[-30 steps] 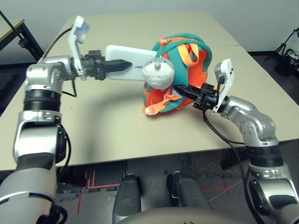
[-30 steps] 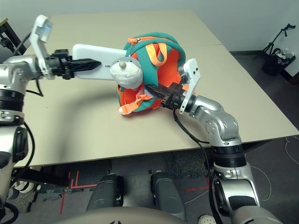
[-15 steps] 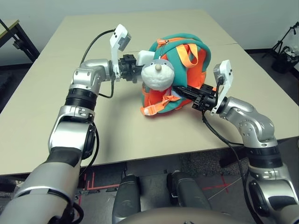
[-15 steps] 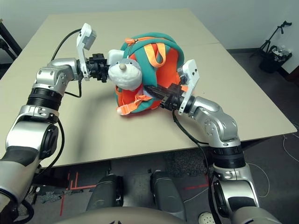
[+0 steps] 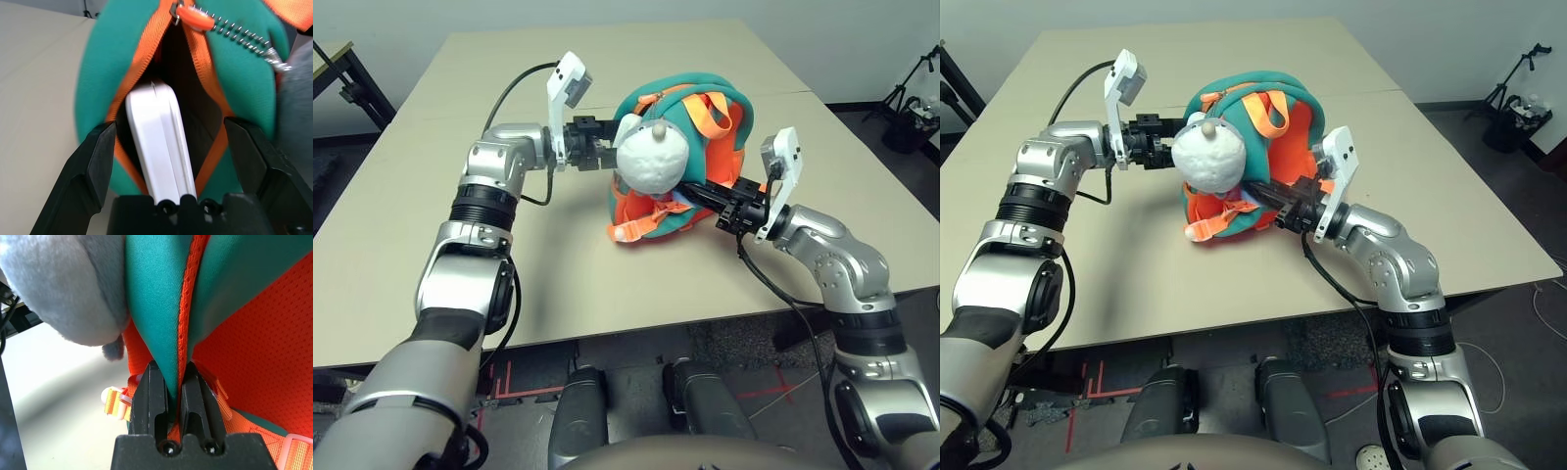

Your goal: Put the pencil case into the backpack and zip it.

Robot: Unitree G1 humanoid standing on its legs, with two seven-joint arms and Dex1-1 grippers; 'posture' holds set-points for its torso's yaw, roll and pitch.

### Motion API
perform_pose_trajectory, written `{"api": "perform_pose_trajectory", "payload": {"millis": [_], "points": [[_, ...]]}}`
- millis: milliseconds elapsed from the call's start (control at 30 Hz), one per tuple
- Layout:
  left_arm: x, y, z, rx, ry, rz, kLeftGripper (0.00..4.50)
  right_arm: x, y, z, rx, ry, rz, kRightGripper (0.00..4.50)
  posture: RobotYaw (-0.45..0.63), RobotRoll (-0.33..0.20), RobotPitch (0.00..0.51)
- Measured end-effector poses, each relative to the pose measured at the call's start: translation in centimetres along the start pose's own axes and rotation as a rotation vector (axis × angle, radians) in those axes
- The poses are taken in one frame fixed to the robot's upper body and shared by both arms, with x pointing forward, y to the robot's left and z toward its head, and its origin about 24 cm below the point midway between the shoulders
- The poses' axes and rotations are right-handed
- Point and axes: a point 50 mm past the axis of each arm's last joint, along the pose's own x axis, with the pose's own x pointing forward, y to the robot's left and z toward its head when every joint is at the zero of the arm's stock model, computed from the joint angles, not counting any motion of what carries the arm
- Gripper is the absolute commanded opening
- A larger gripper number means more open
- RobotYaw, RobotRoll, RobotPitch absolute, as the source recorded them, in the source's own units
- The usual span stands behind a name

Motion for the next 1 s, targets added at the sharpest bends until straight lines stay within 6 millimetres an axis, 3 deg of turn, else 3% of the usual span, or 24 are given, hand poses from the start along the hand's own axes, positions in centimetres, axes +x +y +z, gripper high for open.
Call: {"api": "perform_pose_trajectory", "payload": {"millis": [133,333,467,600,767,1000], "points": [[-2.5,-1.0,1.7,0.041,-0.022,0.001,4.48,0.0,0.0,0.0,0.002,0.001,0.001,0.0,-0.09,0.0,0.072],[-5.3,-1.7,2.8,0.091,0.014,0.056,4.48,0.1,0.0,0.0,0.003,0.0,0.003,0.0,-0.08,0.0,0.071],[-7.2,-1.7,3.0,0.092,0.024,0.109,3.59,0.2,-0.1,-0.1,0.007,0.001,0.006,0.0,-0.07,0.0,0.067],[-8.4,-1.8,1.8,0.063,0.071,0.14,1.94,0.2,-0.2,-0.1,0.007,0.0,0.006,0.0,-0.07,0.0,0.061],[-7.8,-2.4,0.9,0.021,0.066,0.101,0.03,0.4,-0.2,0.1,0.002,-0.003,0.014,0.0,-0.07,0.0,0.053],[-5.9,-2.6,-0.5,-0.016,0.031,0.094,0.03,0.5,-0.2,0.0,0.003,-0.004,0.02,0.0,-0.07,0.0,0.05]]}}
